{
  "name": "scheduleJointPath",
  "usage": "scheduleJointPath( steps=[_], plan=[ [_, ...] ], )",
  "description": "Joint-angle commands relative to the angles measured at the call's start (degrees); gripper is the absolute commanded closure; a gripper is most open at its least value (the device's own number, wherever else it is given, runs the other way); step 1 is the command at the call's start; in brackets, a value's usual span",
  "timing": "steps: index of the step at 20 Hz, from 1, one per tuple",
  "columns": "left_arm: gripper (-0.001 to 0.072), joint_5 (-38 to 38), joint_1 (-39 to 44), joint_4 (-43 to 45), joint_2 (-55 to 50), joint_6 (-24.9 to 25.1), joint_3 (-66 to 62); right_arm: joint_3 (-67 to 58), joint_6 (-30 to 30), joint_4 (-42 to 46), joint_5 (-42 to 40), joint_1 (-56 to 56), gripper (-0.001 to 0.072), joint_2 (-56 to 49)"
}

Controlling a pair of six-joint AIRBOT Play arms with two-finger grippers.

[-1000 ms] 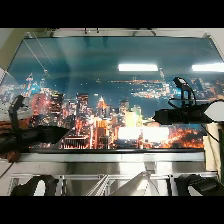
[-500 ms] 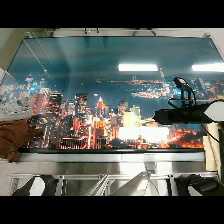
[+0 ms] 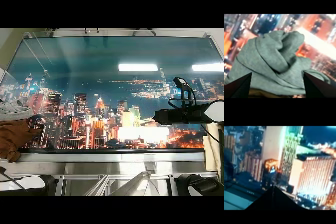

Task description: Fold the shirts.

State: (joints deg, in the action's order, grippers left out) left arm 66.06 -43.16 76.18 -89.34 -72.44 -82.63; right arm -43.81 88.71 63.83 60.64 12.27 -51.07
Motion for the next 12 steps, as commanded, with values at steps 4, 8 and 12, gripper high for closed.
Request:
scheduleJointPath(
  steps=[4, 8, 12],
  plan=[
    [0.0288, 7.43, -0.13, 3.30, -10.05, 0.09, -9.05, 0.02, -0.02, -0.02, -1.44, 0.07, 0.0699, -0.02],
    [0.0694, 8.96, -0.13, 3.21, -8.02, 2.54, -10.62, 0.02, -0.02, -0.02, -1.55, 0.07, 0.0699, -0.02],
    [0.0693, 10.25, -0.13, 3.15, -8.09, 2.54, -8.98, 0.02, -0.02, -0.02, -1.92, 0.07, 0.0699, -0.02]
  ],
)
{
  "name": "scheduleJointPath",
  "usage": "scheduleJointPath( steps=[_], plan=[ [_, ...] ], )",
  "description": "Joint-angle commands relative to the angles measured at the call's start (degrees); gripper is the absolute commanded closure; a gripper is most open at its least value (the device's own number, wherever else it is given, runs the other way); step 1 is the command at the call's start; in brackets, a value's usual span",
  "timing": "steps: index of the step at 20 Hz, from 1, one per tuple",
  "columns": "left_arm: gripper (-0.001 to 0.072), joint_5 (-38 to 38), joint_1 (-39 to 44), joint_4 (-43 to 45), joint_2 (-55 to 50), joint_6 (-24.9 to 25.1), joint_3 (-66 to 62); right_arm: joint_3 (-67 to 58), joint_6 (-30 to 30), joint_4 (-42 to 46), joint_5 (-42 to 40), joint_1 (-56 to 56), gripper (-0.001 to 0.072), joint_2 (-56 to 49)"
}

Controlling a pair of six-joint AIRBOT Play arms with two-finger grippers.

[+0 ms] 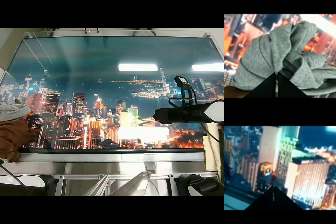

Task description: Fold the shirts.

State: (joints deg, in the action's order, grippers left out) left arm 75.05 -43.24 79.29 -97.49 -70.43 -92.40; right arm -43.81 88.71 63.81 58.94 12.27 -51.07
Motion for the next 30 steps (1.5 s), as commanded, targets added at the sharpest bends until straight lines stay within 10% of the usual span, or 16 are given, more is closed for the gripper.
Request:
scheduleJointPath(
  steps=[1, 11, 17, 21, 23, 25, 27, 30],
  plan=[
    [0.0693, 1.29, 0.17, -0.79, 0.07, 0.57, 1.66, 0.02, 0.00, 0.00, -0.24, 0.07, 0.0699, -0.02],
    [0.0694, 19.43, 27.47, -65.42, 6.71, 10.38, -20.35, 0.02, 0.00, 0.00, -0.22, 0.02, 0.0699, -0.02],
    [0.0694, 18.82, 47.17, -38.12, 5.44, 2.91, -21.84, 0.02, -0.02, 0.00, -0.17, 0.04, 0.0699, -0.02],
    [0.0688, 18.93, 54.53, -36.28, 1.99, 2.89, -11.17, 0.02, 0.00, 0.00, 0.02, 0.02, 0.0699, -0.02],
    [0.0400, 19.82, 56.22, -36.35, 0.11, 2.89, -6.99, 0.02, 0.00, 0.02, 0.83, 0.02, 0.0698, -0.02],
    [0.0386, 21.75, 55.65, -36.44, -1.18, 2.84, -6.32, 0.02, 0.00, 0.00, 1.55, 0.02, 0.0684, -0.02],
    [0.0043, 22.84, 53.42, -38.03, -0.94, 2.21, -6.32, 0.02, -0.04, -0.59, 1.51, 0.02, 0.0308, -0.02],
    [-0.0013, 25.35, 48.11, -38.23, 0.42, 0.17, -5.97, 0.02, -7.32, -9.75, 1.03, 0.09, 0.0239, -1.70]
  ],
)
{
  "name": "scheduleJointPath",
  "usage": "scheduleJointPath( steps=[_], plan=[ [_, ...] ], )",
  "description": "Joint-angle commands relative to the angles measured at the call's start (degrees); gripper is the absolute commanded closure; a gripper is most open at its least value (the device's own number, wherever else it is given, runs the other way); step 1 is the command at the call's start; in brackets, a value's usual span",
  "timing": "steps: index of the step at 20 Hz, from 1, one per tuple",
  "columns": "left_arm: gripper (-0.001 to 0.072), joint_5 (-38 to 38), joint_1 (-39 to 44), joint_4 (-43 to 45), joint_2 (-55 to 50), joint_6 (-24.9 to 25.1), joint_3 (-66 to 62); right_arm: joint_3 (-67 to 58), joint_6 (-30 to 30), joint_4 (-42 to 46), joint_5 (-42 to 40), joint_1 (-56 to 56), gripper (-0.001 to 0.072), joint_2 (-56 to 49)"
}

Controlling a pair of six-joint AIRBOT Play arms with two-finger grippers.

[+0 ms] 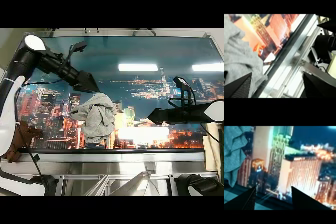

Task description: Fold the shirts.

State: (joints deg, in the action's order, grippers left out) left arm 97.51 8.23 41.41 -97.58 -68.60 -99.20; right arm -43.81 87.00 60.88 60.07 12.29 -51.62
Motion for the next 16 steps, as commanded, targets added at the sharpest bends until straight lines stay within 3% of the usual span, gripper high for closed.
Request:
scheduleJointPath(
  steps=[1, 4, 8, 12, 16],
  plan=[
    [-0.0013, 3.61, -5.11, -0.31, 1.62, -2.05, 2.78, 0.02, -9.51, -11.21, -0.35, 0.50, 0.0239, -2.91],
    [-0.0005, 0.35, -9.07, -0.24, 8.17, -2.40, 17.11, 0.00, -18.91, -20.44, -5.44, 4.46, 0.0239, -10.91],
    [-0.0005, -10.73, -8.55, 8.31, 16.13, -2.10, 39.89, -1.66, -38.60, -37.13, -10.32, 12.35, 0.0239, -25.73],
    [-0.0005, -20.39, -5.03, 8.41, 15.72, -0.79, 50.53, -9.57, -40.30, -40.61, -10.29, 17.51, 0.0240, -38.03],
    [-0.0005, -21.66, -1.62, 8.46, 10.29, 0.17, 50.77, -15.63, -37.22, -40.63, -10.14, 18.71, 0.0242, -43.91]
  ],
)
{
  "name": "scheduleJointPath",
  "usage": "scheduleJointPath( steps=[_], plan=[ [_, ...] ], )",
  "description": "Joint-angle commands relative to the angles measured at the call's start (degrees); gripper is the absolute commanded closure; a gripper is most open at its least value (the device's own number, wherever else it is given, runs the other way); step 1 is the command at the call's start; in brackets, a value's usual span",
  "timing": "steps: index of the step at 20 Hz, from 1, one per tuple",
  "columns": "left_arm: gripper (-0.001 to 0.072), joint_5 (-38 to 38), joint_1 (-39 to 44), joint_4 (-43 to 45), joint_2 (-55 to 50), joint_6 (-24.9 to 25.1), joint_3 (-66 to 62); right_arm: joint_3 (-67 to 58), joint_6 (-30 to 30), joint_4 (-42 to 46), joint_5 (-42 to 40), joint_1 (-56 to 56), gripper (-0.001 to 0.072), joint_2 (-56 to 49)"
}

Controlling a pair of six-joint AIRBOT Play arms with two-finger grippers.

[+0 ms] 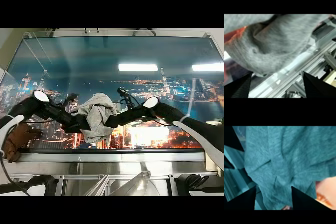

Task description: Fold the shirts.

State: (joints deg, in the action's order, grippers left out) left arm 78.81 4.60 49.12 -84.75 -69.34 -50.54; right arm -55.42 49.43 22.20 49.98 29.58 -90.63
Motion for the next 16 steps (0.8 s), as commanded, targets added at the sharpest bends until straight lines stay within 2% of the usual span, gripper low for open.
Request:
scheduleJointPath(
  steps=[1, 2, 3, 4, 5, 6, 11, 16],
  plan=[
    [-0.0004, -2.95, 2.54, 0.72, -3.78, 0.94, 2.12, -4.68, 0.98, -1.95, -0.02, 1.42, 0.0294, -5.46],
    [-0.0004, -2.93, 2.91, 0.70, -4.66, 0.94, 2.12, -5.11, 1.18, -1.92, 0.04, 1.42, 0.0425, -5.62],
    [0.0060, -2.93, 3.13, 0.70, -5.22, 0.96, 2.12, -5.40, 1.18, -1.95, 0.22, 1.42, 0.0509, -5.57],
    [0.0332, -2.93, 3.10, 0.68, -5.25, 1.36, 2.12, -5.75, 1.14, -1.92, 0.94, 1.36, 0.0609, -5.57],
    [0.0542, -2.95, 3.02, 0.68, -4.74, 1.97, 2.08, -5.92, 1.11, -1.92, 1.77, 1.20, 0.0685, -5.40],
    [0.0709, -3.15, 2.71, 0.68, -3.61, 2.86, 2.08, -5.92, 1.14, -1.92, 2.49, 0.92, 0.0698, -4.98],
    [0.0709, -5.05, -3.45, 0.79, 5.77, 3.13, 2.08, -5.90, 1.16, -1.22, 7.41, -3.74, 0.0699, -1.70],
    [0.0696, 2.21, -10.27, 0.87, 10.95, 4.63, 2.08, -5.90, 1.14, -1.18, 12.09, -10.10, 0.0699, 1.88]
  ],
)
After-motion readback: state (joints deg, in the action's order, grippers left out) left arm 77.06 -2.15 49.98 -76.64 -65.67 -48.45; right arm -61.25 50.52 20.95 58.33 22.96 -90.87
